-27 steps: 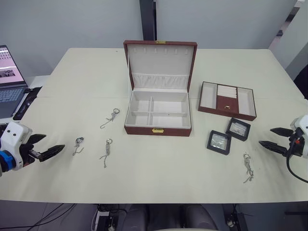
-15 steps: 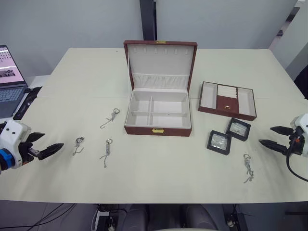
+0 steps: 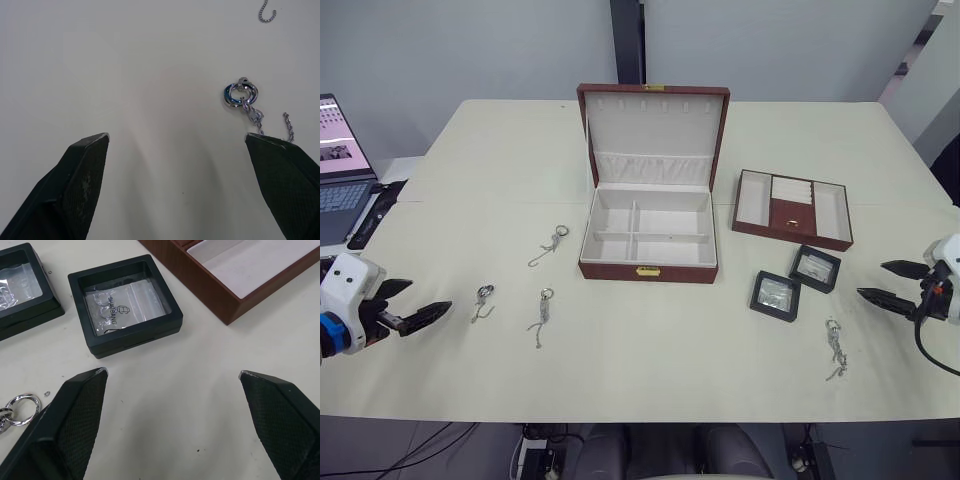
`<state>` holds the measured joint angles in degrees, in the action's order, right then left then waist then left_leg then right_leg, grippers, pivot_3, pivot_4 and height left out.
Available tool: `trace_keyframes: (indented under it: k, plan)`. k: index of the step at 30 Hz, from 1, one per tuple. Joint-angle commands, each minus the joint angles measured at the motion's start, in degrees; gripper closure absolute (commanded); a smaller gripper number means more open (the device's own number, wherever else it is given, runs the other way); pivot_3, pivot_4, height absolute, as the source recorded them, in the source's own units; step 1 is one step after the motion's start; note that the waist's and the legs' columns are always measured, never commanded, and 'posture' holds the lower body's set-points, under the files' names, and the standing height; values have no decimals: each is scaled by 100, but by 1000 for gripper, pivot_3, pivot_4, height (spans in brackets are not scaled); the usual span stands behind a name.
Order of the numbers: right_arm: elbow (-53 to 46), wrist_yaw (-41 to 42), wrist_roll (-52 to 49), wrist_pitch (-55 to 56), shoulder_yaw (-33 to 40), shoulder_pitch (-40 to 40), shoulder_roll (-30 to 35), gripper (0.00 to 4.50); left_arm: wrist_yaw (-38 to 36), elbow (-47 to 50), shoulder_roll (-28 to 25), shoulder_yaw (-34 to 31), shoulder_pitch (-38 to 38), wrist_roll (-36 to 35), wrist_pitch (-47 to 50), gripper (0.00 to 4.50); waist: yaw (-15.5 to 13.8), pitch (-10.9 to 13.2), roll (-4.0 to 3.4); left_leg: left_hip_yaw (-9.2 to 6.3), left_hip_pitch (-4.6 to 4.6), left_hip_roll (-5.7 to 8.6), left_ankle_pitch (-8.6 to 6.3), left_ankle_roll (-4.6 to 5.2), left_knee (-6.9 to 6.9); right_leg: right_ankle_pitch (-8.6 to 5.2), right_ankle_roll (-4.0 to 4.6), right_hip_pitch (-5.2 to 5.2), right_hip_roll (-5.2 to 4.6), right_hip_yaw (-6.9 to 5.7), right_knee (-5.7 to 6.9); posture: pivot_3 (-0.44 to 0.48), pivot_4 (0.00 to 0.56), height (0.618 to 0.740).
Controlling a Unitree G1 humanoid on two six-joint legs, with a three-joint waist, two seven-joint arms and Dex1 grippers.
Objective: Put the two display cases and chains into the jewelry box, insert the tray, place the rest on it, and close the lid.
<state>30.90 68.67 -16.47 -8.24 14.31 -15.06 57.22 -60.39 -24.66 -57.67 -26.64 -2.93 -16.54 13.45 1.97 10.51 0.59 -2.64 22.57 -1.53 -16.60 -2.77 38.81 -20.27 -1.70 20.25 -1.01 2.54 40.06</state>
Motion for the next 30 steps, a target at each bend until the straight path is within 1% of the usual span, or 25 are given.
trace_keyframes:
  k: [1, 6, 9, 12, 15, 17, 19, 20, 23, 25, 30]
  plan:
    - [-8, 19, 9, 70, 31, -112, 36, 25, 50, 146, -172, -90, -14, -11, -12, 0, 1, 0, 0, 0, 0, 0, 0, 0, 0, 0, 0, 0, 0, 0, 0, 0, 150, 740]
    - [-75, 3, -137, -36, 153, -142, 10, 25, 159, 155, -144, -73, -111, -6, -49, 0, 1, 0, 0, -1, 0, 0, 0, 0, 0, 0, 0, 0, 0, -1, 0, 0, 150, 740]
    - [-449, -130, -383, -289, 304, -207, -77, 25, 276, 291, -81, -77, -294, -93, 23, 0, -1, 0, 0, -2, 0, 0, 0, 0, 0, 0, 0, 0, 0, -2, 0, 0, 150, 740]
    - [-1276, -336, -767, -796, 390, -245, -298, 25, 362, 717, 126, 18, -561, -333, 350, 0, -5, 0, 0, -3, 2, 0, 0, 0, 1, 0, 0, 0, 0, -1, 3, 0, 150, 740]
    - [-2019, -621, -988, -1222, 383, -226, -520, 25, 523, 1006, 303, 214, -800, -341, 545, 0, -6, 0, 0, -6, 6, 0, 0, -1, 4, 0, 0, 1, 0, -4, 3, 0, 150, 740]
    - [-2397, -848, -1080, -1393, 339, -275, -704, 0, 661, 1153, 431, 394, -982, -309, 653, 388, -11, 0, 1, -8, 8, 0, 0, -1, 4, 0, 0, 1, 0, -5, 3, 0, 150, 740]
    - [-2675, -1088, -1055, -1525, 195, -359, -896, 386, 695, 1263, 549, 625, -1131, -267, 727, 880, -11, -1, 0, -11, 11, 0, 0, -1, 8, 0, 0, 3, 0, -7, 3, 0, 150, 740]
    - [-2760, -1194, -935, -1517, 41, -417, -990, 626, 714, 1318, 647, 771, -1242, -255, 753, 1266, -11, 0, 1, -10, 11, 1, 1, -1, 8, 0, 0, 2, 0, -6, 4, 0, 150, 740]
    - [-2880, -1503, -552, -1495, -520, -680, -1276, 1641, 865, 1311, 977, 1233, -1686, -139, 791, 2181, -12, -1, 2, -11, 12, 3, 1, -1, 13, 1, -1, 3, 0, -6, 6, 0, 150, 740]
    - [-2783, -1721, -278, -1489, -877, -904, -1494, 2270, 975, 1232, 1232, 1530, -1960, -25, 774, 2829, -11, -1, 2, -12, 14, 3, 1, -1, 14, 1, -1, 6, 1, -7, 8, 0, 150, 740]
    - [-2388, -2043, 225, -1408, -1456, -1326, -1946, 3554, 1124, 1116, 1771, 2134, -2245, 237, 711, 4428, -7, -2, 3, -2, 32, 5, 3, -5, 15, 1, 0, 33, 0, -3, 17, 0, 150, 740]
